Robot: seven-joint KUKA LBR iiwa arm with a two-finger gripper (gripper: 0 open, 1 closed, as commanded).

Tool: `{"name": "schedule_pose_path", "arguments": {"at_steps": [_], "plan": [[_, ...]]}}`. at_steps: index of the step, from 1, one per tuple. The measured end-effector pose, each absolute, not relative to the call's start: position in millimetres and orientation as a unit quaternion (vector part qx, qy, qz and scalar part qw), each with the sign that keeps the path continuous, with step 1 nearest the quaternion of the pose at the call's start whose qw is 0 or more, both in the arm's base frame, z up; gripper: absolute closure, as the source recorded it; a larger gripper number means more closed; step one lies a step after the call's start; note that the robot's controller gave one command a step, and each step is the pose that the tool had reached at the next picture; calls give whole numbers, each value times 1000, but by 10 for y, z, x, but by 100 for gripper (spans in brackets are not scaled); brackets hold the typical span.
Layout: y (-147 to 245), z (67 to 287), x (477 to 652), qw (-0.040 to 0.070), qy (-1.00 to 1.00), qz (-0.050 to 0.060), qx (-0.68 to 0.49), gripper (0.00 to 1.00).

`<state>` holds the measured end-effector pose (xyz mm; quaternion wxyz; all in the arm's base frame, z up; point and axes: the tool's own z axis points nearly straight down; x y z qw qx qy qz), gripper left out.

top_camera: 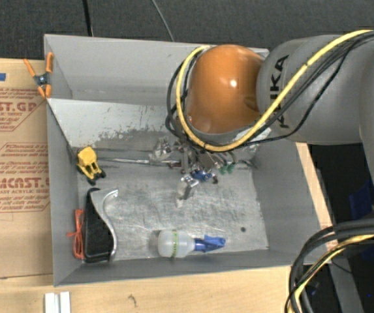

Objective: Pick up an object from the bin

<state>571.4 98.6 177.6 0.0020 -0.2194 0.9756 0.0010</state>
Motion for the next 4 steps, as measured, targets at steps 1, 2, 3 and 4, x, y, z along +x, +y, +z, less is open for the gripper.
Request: {"name": "schedule_pose_path", "arguments": {"at_steps": [1, 2, 3, 4], "plan": [[915, 1562, 5549, 2, 986, 1, -167, 0], [698, 1244, 5284, 21, 955, 1, -297, 0], [626, 1188, 5257, 29, 947, -1, -321, 0], [642, 1390, 5384, 4, 945, 0, -328, 0]]}}
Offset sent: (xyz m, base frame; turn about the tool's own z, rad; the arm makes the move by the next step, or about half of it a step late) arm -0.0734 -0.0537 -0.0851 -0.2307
